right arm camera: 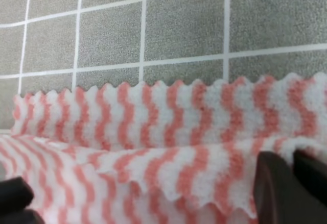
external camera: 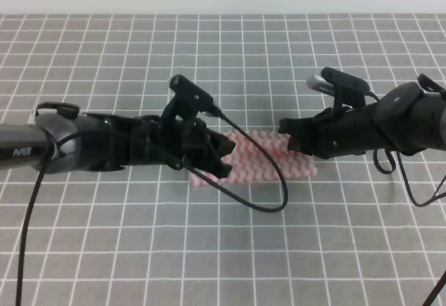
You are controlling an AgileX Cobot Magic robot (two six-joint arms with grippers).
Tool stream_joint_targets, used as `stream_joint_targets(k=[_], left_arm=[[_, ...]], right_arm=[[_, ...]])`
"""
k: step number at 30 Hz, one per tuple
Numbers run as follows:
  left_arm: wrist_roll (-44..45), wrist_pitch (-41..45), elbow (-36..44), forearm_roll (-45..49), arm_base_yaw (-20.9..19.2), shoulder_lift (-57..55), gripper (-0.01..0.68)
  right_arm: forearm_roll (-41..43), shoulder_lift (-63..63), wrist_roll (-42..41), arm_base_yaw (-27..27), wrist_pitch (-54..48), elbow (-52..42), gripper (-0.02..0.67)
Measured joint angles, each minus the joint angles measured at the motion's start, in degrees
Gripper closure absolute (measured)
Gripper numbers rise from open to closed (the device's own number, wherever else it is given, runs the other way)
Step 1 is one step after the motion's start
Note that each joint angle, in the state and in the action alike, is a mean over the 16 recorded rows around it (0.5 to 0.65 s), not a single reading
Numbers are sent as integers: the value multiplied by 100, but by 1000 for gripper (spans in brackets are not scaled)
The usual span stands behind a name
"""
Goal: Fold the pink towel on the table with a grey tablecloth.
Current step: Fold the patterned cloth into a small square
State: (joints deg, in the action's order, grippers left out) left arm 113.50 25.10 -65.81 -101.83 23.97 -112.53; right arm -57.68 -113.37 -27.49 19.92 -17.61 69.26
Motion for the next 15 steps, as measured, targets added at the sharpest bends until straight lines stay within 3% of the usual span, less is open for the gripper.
stream_joint_targets(k=[15], left_arm=[[58,651,-271,-3,67,-344,589]], right_arm=[[-75,0,0,0,56,0,662]])
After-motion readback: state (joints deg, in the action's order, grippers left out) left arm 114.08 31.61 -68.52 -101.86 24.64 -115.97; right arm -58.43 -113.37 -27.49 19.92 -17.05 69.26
